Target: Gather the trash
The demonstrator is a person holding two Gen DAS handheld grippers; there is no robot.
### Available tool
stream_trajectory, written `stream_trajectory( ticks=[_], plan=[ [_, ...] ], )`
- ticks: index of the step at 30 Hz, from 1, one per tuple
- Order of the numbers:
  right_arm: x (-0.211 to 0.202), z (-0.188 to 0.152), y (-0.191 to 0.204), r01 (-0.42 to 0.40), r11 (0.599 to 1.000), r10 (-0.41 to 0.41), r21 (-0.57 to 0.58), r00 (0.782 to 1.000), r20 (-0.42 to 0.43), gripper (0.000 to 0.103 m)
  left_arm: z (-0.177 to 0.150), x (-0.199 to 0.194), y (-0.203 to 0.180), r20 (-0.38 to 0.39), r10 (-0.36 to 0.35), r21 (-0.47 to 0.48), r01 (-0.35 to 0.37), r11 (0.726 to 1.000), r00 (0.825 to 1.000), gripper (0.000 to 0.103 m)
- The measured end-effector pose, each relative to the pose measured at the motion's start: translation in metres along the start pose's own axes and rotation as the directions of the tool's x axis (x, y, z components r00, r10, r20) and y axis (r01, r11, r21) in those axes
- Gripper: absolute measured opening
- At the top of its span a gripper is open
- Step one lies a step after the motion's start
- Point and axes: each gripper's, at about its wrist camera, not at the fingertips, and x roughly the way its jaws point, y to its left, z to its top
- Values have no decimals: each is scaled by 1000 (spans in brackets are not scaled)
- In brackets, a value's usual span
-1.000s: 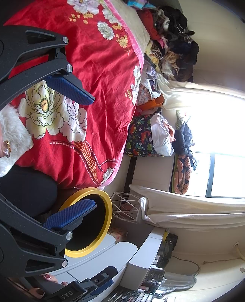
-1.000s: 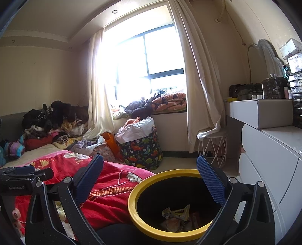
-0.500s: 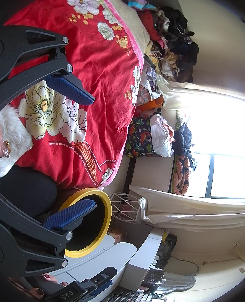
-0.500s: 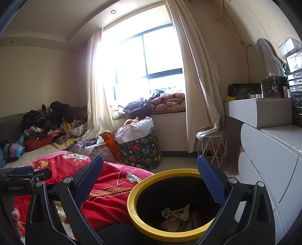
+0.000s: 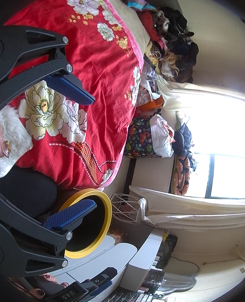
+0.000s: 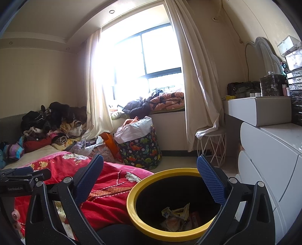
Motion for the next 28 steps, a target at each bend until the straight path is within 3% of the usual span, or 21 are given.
stream_trajectory(
  ticks=[6,12,15,17,19,20,21,22,23,24,25,26,27,28],
  plan=[
    [3,1,0,-15,1000,14,-4,999,-37,97,2,0,5,-3,13,-12,-13,1000,1000,92],
    [16,17,22,-85,996,83,-26,994,-70,97,7,-7,39,-7,94,-85,-94,992,996,92],
    [28,29,65,-198,978,191,-66,977,-99,97,4,-14,79,-43,171,-179,-176,968,984,92],
    [35,33,100,-292,953,279,-79,949,-147,97,-2,-25,121,-71,254,-270,-264,926,965,92],
    [45,31,158,-437,895,408,-85,882,-236,97,-13,-38,164,-112,352,-340,-368,865,929,92],
    [49,29,184,-495,865,456,-85,844,-283,97,-23,-46,192,-149,404,-376,-429,821,903,92],
    [53,21,226,-589,804,530,-77,770,-356,97,-32,-53,213,-180,444,-399,-478,782,878,92],
    [53,15,255,-649,757,575,-72,715,-397,97,-47,-64,244,-233,506,-421,-555,717,831,92],
    [54,7,283,-702,709,609,-72,660,-441,97,-56,-70,261,-270,534,-428,-597,679,801,92],
    [53,-10,330,-766,638,626,-76,573,-528,97,-67,-77,280,-310,560,-432,-639,637,768,92],
    [51,-24,360,-805,589,629,-73,513,-584,97,-82,-87,307,-364,600,-432,-699,570,713,92],
    [47,-43,399,-856,510,620,-77,429,-657,97,-91,-93,322,-396,621,-428,-735,526,676,92],
    [44,-57,424,-880,465,595,-96,391,-702,97,-102,-99,341,-437,642,-421,-774,473,630,92],
    [37,-77,456,-907,402,556,-123,348,-755,97,-109,-104,350,-459,651,-413,-794,447,605,92]
  ],
)
